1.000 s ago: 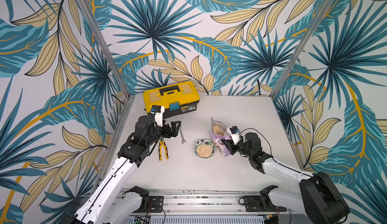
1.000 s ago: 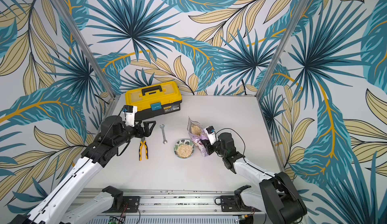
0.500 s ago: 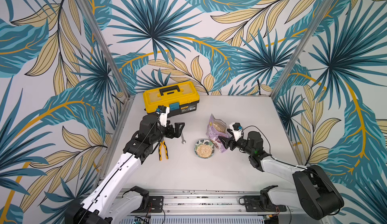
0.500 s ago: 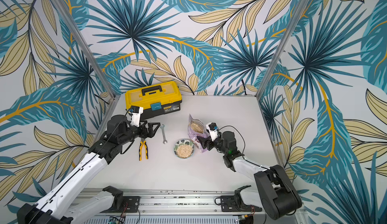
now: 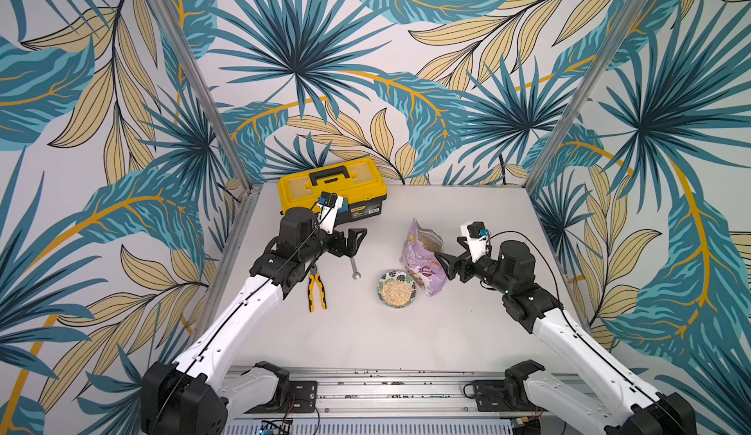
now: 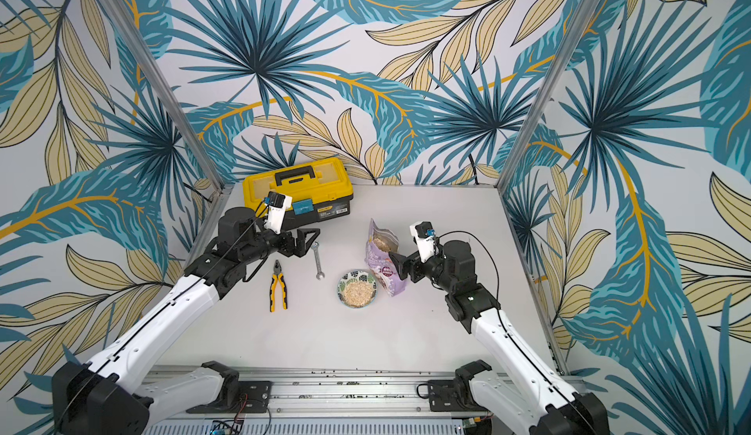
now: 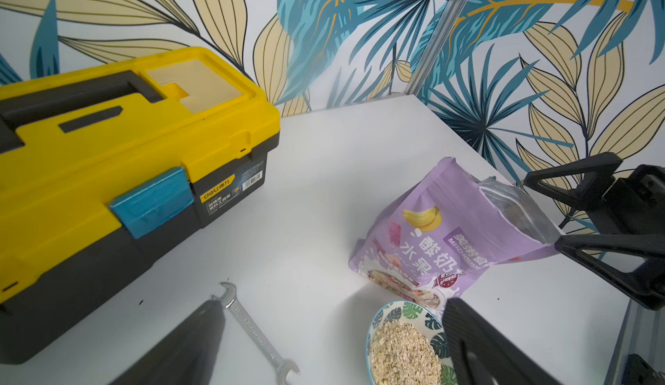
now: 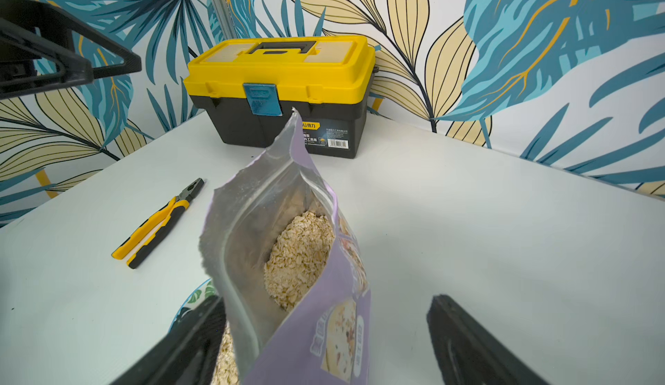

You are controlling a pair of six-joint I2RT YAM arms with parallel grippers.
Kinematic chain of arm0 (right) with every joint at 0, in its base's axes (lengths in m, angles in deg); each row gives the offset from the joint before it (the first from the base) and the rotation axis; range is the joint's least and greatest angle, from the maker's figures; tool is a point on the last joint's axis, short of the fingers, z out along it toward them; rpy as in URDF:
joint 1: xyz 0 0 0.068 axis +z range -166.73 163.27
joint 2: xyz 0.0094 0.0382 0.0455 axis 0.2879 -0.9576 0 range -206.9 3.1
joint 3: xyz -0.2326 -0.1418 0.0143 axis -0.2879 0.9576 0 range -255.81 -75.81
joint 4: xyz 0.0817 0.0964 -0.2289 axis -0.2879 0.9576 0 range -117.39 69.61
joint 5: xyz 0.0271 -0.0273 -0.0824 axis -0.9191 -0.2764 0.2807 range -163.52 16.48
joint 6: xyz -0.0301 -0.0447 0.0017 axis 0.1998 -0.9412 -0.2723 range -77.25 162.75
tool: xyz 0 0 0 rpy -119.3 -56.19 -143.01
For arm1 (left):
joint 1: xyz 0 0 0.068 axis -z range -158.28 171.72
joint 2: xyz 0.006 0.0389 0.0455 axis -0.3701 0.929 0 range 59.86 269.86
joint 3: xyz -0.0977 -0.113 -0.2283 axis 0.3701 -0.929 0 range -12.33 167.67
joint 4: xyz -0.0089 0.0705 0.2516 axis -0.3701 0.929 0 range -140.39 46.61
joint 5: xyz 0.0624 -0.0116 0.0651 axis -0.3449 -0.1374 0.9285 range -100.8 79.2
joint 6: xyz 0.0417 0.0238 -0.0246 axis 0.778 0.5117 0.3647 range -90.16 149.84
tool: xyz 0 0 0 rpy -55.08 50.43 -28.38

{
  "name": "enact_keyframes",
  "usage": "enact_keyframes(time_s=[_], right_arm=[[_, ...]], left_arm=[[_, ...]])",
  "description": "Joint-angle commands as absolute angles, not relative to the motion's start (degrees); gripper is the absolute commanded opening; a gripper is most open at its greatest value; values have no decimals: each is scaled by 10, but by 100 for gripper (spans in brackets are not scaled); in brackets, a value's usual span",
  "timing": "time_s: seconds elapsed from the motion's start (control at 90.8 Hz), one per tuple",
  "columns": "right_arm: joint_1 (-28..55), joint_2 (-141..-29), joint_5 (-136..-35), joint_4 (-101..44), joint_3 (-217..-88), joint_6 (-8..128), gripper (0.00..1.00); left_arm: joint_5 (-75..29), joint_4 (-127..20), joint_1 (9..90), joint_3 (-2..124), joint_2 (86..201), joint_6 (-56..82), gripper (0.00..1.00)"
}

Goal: Pour the oats into the breakfast bowl
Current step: Place the oats bag at the center of the board, then adjust the oats bag at the center of the board.

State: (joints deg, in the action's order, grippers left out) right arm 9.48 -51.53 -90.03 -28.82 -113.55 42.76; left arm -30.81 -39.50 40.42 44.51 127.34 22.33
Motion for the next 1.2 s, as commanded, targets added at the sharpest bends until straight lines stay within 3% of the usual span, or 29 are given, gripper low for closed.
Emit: enact_keyframes(time_s=[0.0, 0.231, 0.507, 0.617, 0.76, 0.837, 1.002, 1.189], right_arm=[[96, -520, -894, -152, -1163, 421, 91], [107, -532, -936, -114, -1190, 409, 94], [131, -592, -882, -65, -1241, 358, 78], [134, -609, -876, -59, -1258, 345, 60], [133, -627, -862, -27, -1302, 311, 17], [133, -643, -854, 9, -1338, 286, 0], [125, -658, -889, 105, -1391, 205, 0], [120, -649, -917, 132, -1400, 140, 0]], left_arm=[[-336, -417, 403, 471, 1290, 263, 100], [-352, -414, 404, 490, 1312, 281, 100], [-403, -423, 404, 501, 1336, 346, 100], [-444, -412, 404, 516, 1359, 379, 100], [-495, -392, 404, 536, 1385, 450, 100], [-531, -379, 404, 550, 1396, 480, 100], [-614, -364, 418, 561, 1411, 572, 99], [-617, -292, 465, 596, 1455, 702, 98]])
